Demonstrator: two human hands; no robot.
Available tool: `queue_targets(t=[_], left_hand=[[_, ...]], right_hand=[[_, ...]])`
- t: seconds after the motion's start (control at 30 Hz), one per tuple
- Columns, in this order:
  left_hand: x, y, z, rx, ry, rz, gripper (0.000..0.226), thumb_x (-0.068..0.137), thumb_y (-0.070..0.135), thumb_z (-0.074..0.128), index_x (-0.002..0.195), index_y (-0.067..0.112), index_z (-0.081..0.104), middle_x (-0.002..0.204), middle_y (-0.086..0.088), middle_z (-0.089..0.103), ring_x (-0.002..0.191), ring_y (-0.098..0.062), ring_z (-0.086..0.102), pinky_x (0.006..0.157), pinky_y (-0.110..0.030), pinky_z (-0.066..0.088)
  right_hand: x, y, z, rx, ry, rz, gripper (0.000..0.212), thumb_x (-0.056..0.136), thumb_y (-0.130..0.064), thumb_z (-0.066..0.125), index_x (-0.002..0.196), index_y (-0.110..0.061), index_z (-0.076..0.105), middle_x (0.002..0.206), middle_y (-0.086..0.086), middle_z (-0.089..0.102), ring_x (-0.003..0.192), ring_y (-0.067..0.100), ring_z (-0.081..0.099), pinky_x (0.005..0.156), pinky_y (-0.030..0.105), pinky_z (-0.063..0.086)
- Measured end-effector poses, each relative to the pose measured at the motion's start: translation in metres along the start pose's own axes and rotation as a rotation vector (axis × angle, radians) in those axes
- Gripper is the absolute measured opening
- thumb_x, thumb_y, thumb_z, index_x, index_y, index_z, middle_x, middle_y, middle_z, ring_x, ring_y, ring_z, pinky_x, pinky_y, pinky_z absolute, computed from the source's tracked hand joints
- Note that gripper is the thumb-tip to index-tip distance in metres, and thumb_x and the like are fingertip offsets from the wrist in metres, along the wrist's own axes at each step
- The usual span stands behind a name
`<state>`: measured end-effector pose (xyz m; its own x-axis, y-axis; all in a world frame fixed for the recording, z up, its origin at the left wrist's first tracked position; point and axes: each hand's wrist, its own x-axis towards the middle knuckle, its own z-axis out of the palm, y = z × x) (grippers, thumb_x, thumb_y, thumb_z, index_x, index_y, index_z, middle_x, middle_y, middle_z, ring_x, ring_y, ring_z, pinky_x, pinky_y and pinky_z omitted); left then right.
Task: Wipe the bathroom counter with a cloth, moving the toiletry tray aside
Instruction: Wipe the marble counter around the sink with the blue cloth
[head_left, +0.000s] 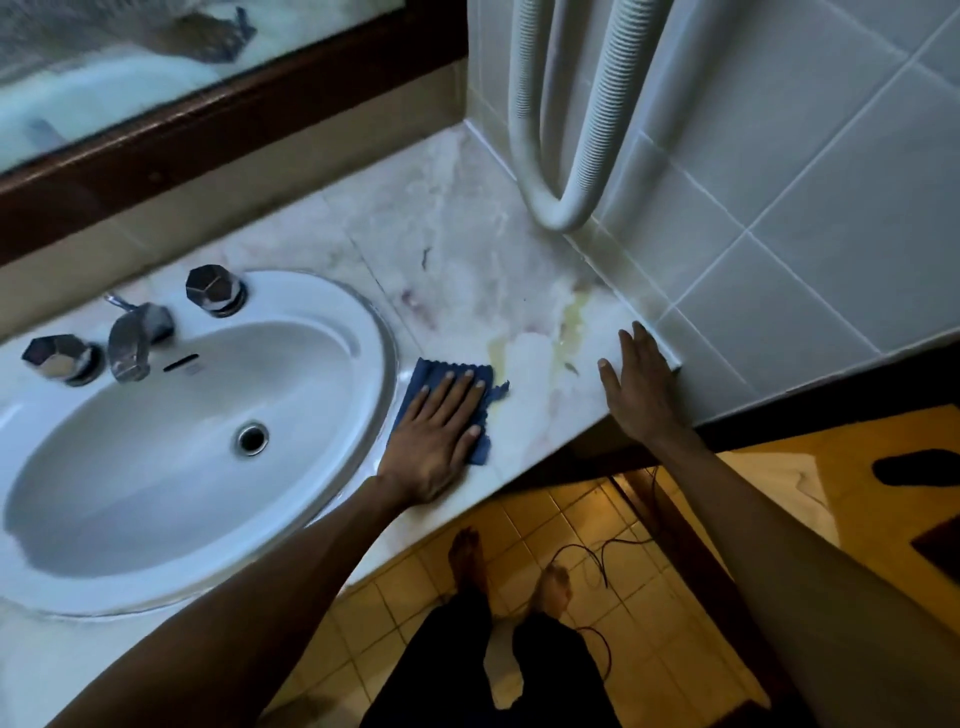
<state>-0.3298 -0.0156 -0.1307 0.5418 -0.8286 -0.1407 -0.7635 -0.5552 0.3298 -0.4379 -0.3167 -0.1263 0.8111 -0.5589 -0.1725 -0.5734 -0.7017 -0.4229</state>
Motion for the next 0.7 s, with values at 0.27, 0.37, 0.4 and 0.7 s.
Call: queue_targets(t=[0.27,0.37,0.4,0.7], left_hand=[[0.116,0.024,-0.001,-0.095,0.109,-0.411,0.062,0.106,0.042,0.021,0.160,0.019,0.003,0.169,-0.003,0.002,0.155,-0.021,-0.007,0.125,-0.046,-0.004],[0.094,0.051,0.011,-0.087,0.110,-0.324,0.061,0.107,0.043,0.022,0.161,0.020,0.004,0.169,0.000,0.000,0.155,-0.019,-0.009,0.125,-0.043,-0.003],[0.073,0.061,0.015,-0.070,0.104,-0.270,0.061,0.107,0.044,0.022,0.161,0.021,0.004,0.168,0.002,0.000,0.155,-0.018,-0.009,0.125,-0.042,-0.002],[-0.019,0.018,0.009,0.072,0.037,-0.253,0.059,0.105,0.048,0.019,0.160,0.030,0.004,0.168,0.008,0.000,0.155,-0.013,-0.005,0.125,-0.045,0.009]], right_hand=[[0.002,0.018,0.019,-0.071,0.079,-0.058,0.063,0.104,-0.041,0.029,0.156,-0.008,0.017,0.166,0.011,0.009,0.153,0.024,0.009,0.124,0.041,0.009],[0.001,0.018,0.021,-0.086,0.131,-0.072,0.061,0.104,-0.038,0.032,0.155,-0.008,0.021,0.165,0.013,0.014,0.152,0.026,0.014,0.123,0.042,0.013],[0.000,0.018,0.022,-0.093,0.145,-0.076,0.060,0.104,-0.039,0.033,0.155,-0.007,0.022,0.164,0.013,0.016,0.152,0.027,0.016,0.123,0.043,0.014],[-0.003,0.020,0.024,-0.102,0.162,-0.087,0.060,0.104,-0.039,0.033,0.154,-0.007,0.024,0.164,0.014,0.018,0.151,0.028,0.018,0.121,0.044,0.019]])
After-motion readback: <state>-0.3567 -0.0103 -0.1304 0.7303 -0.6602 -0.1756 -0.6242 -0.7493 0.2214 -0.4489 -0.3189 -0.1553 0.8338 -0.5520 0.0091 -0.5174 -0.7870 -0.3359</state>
